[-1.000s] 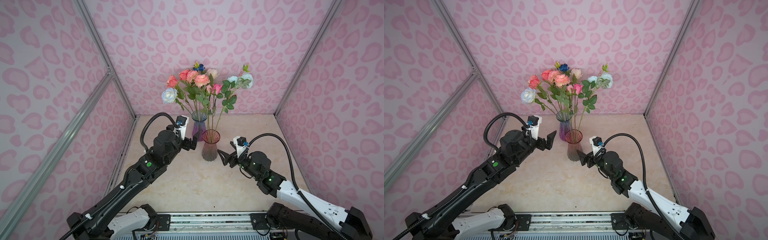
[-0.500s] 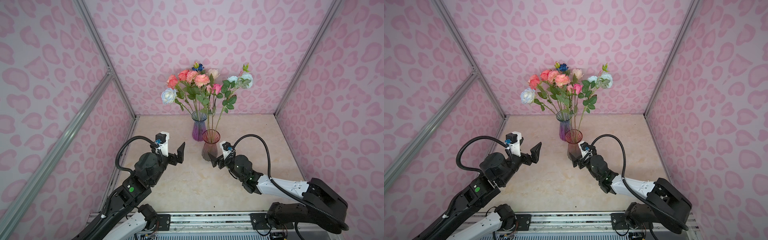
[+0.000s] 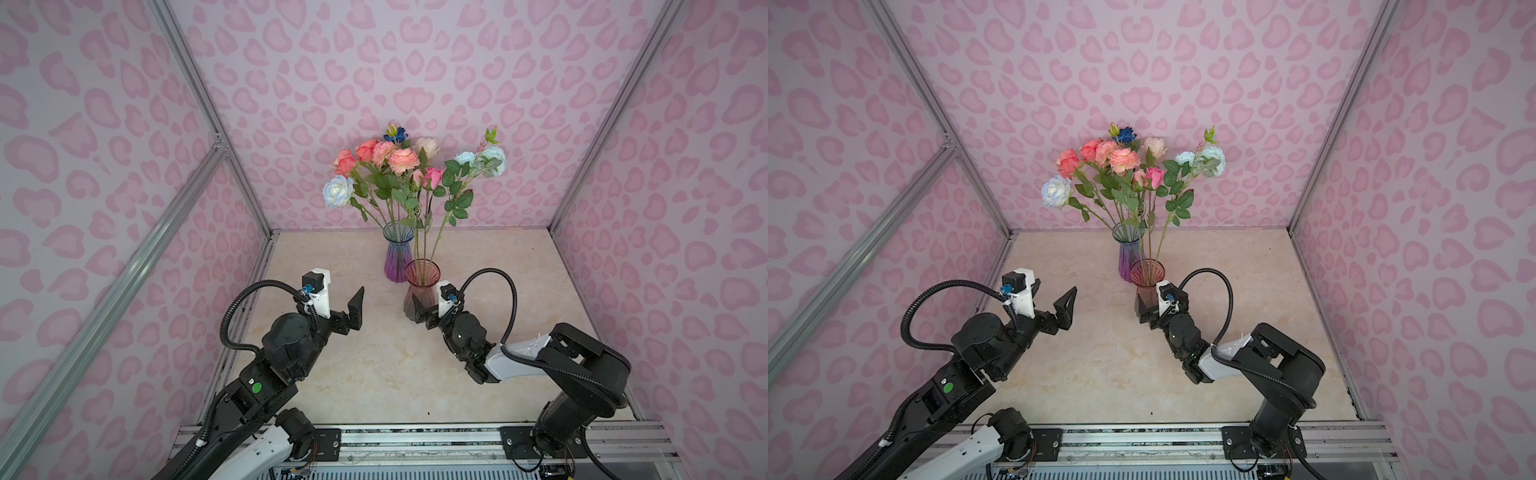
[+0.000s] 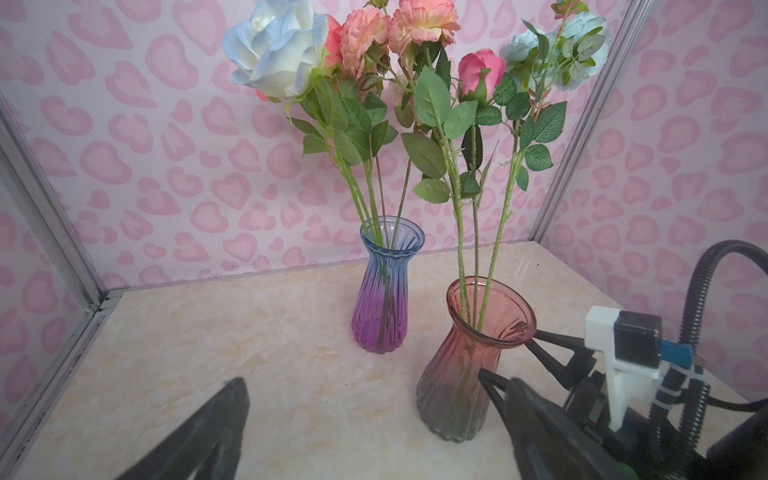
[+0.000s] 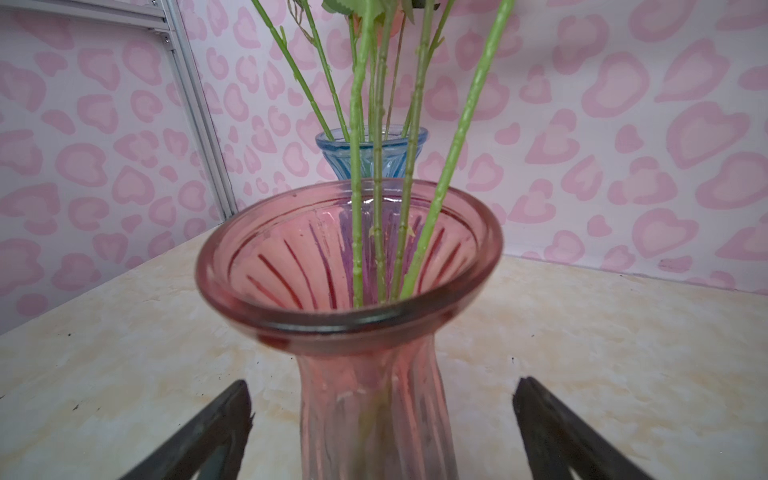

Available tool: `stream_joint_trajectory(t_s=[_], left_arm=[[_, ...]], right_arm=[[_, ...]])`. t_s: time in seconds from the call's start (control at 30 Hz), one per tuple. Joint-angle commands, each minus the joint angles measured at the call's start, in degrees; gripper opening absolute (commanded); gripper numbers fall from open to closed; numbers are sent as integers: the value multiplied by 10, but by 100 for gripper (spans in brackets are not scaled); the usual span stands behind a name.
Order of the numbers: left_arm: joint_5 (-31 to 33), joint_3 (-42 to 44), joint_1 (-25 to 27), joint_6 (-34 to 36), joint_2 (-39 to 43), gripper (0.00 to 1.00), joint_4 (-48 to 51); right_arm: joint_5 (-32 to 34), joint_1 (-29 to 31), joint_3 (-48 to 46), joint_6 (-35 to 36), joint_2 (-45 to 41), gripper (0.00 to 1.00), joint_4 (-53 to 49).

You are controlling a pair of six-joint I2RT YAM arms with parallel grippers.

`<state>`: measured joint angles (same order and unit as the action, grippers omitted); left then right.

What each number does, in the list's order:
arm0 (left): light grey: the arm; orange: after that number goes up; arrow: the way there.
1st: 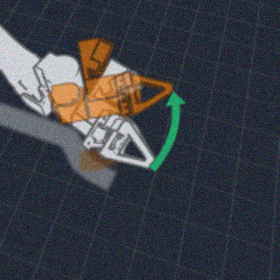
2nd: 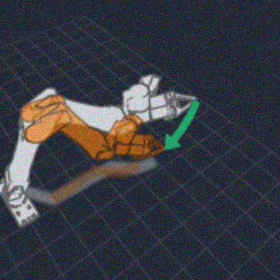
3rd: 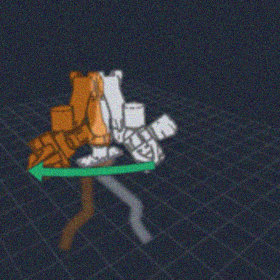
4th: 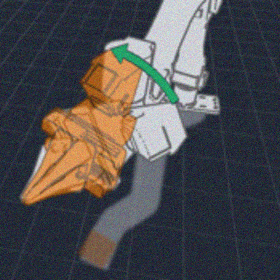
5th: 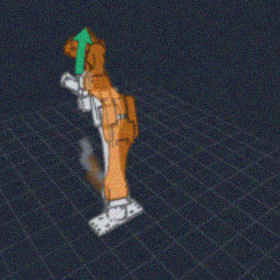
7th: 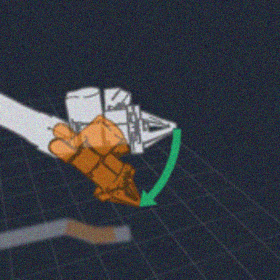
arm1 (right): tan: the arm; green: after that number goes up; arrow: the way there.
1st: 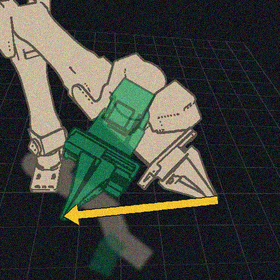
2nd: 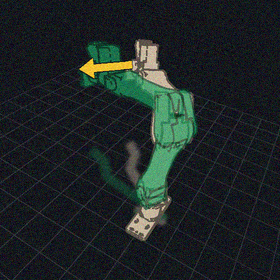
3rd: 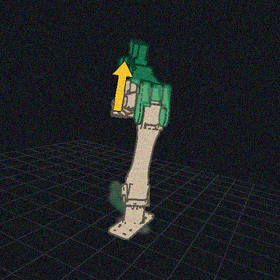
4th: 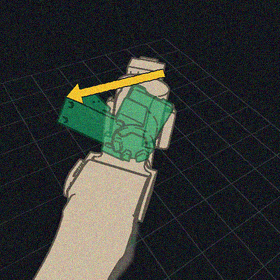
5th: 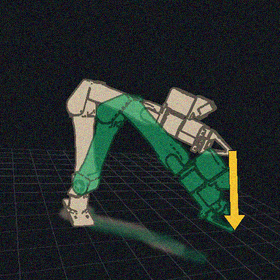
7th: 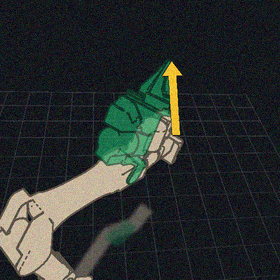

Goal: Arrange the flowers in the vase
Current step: 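Reach the right gripper to the red-pink vase while the left gripper draws back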

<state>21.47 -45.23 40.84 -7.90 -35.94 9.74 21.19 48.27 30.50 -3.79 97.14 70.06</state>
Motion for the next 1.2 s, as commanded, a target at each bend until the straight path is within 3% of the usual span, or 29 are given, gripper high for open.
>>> stream_joint_trajectory(t_s=[0.0,0.53,1.17], left_arm=[[8,1,-1,6,2,97,-8],[13,9,-1,13,-3,97,-13],[13,11,-1,15,-4,97,-17]], right_arm=[[40,2,14,21,30,99,70],[88,1,51,45,127,99,126],[94,-17,42,26,138,97,117]])
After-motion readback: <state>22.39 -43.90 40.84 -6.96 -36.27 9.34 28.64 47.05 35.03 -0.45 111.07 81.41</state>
